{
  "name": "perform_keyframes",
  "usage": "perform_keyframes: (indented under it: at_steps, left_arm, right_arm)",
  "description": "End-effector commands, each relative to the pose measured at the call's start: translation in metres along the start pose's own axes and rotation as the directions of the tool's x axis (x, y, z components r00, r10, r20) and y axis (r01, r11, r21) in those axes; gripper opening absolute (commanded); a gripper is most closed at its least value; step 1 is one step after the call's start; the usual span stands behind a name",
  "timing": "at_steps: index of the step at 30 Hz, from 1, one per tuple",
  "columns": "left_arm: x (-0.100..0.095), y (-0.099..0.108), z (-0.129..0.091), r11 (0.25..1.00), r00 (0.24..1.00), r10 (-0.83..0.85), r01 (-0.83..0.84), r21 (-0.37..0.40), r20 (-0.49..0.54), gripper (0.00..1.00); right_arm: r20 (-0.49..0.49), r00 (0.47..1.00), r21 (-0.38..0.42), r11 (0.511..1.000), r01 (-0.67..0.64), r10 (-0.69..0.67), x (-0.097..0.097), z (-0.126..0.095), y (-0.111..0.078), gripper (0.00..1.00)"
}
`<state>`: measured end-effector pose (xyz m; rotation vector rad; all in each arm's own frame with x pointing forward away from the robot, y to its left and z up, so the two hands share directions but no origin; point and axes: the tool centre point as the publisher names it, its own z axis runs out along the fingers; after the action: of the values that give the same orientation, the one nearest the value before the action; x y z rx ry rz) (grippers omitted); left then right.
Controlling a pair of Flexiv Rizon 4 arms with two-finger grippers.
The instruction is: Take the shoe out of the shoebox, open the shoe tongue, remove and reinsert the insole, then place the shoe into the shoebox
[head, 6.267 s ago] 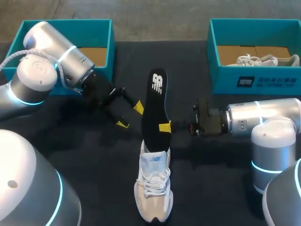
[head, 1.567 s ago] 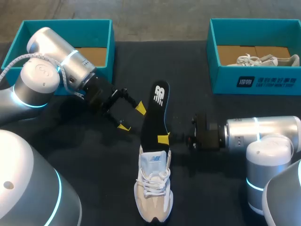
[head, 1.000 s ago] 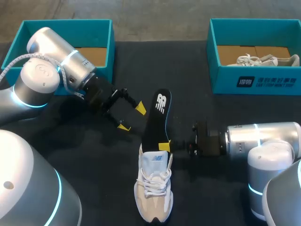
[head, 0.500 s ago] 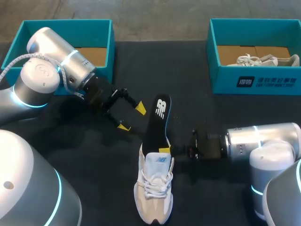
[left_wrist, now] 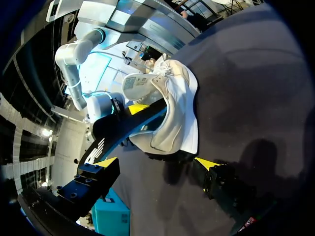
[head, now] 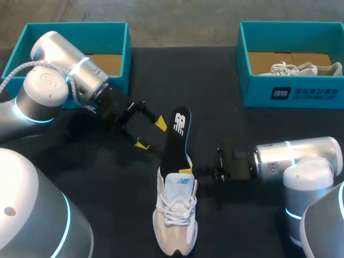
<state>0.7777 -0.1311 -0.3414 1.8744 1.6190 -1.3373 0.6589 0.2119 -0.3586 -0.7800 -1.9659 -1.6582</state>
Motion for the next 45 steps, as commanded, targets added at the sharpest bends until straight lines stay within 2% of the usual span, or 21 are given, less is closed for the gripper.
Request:
perform_keyframes:
  at_steps: [1,2,3,13,20,29,30,31,32,45]
  left_arm:
    - [0.000,0.000,0.000,1.000,1.000,0.001,-0.001,0.000,0.000,1.00]
    - [0.000,0.000,0.000,1.000,1.000,0.001,-0.001,0.000,0.000,1.00]
    - [0.000,0.000,0.000,1.000,1.000,0.001,-0.001,0.000,0.000,1.00]
    - [0.000,0.000,0.000,1.000,1.000,0.001,-0.001,0.000,0.000,1.00]
    - [0.000,0.000,0.000,1.000,1.000,0.001,-0.001,0.000,0.000,1.00]
    - [0.000,0.000,0.000,1.000,1.000,0.001,-0.001,0.000,0.000,1.00]
    - [0.000,0.000,0.000,1.000,1.000,0.001,-0.001,0.000,0.000,1.00]
    - [0.000,0.000,0.000,1.000,1.000,0.001,-0.001,0.000,0.000,1.00]
    - [0.000,0.000,0.000,1.000,1.000,0.001,-0.001,0.000,0.000,1.00]
    - [0.000,0.000,0.000,1.000,1.000,0.001,-0.001,0.000,0.000,1.00]
  right_arm:
    - [0.001,1.000,0.001,1.000,0.003,-0.003,-0.002,0.005,0.001,0.20]
    - [0.005,1.000,0.000,1.000,0.010,-0.010,-0.001,0.003,0.004,0.27]
    - [0.008,1.000,-0.001,1.000,0.015,-0.015,0.001,0.003,0.005,0.30]
    - [0.028,0.999,-0.007,0.999,0.040,-0.040,0.004,-0.004,0.022,0.28]
    - [0.030,0.998,-0.003,0.998,0.057,-0.057,-0.002,-0.004,0.036,0.28]
    - [0.028,0.996,0.011,0.996,0.085,-0.085,-0.006,-0.003,0.056,0.20]
    - [0.029,0.996,0.012,0.996,0.086,-0.086,-0.006,-0.003,0.057,0.16]
    - [0.030,0.996,0.013,0.996,0.087,-0.087,-0.006,-0.003,0.058,0.05]
    - [0.030,0.996,0.013,0.996,0.087,-0.088,-0.006,-0.003,0.058,0.00]
    - [0.022,0.997,0.028,0.997,0.069,-0.069,-0.008,0.001,0.053,0.00]
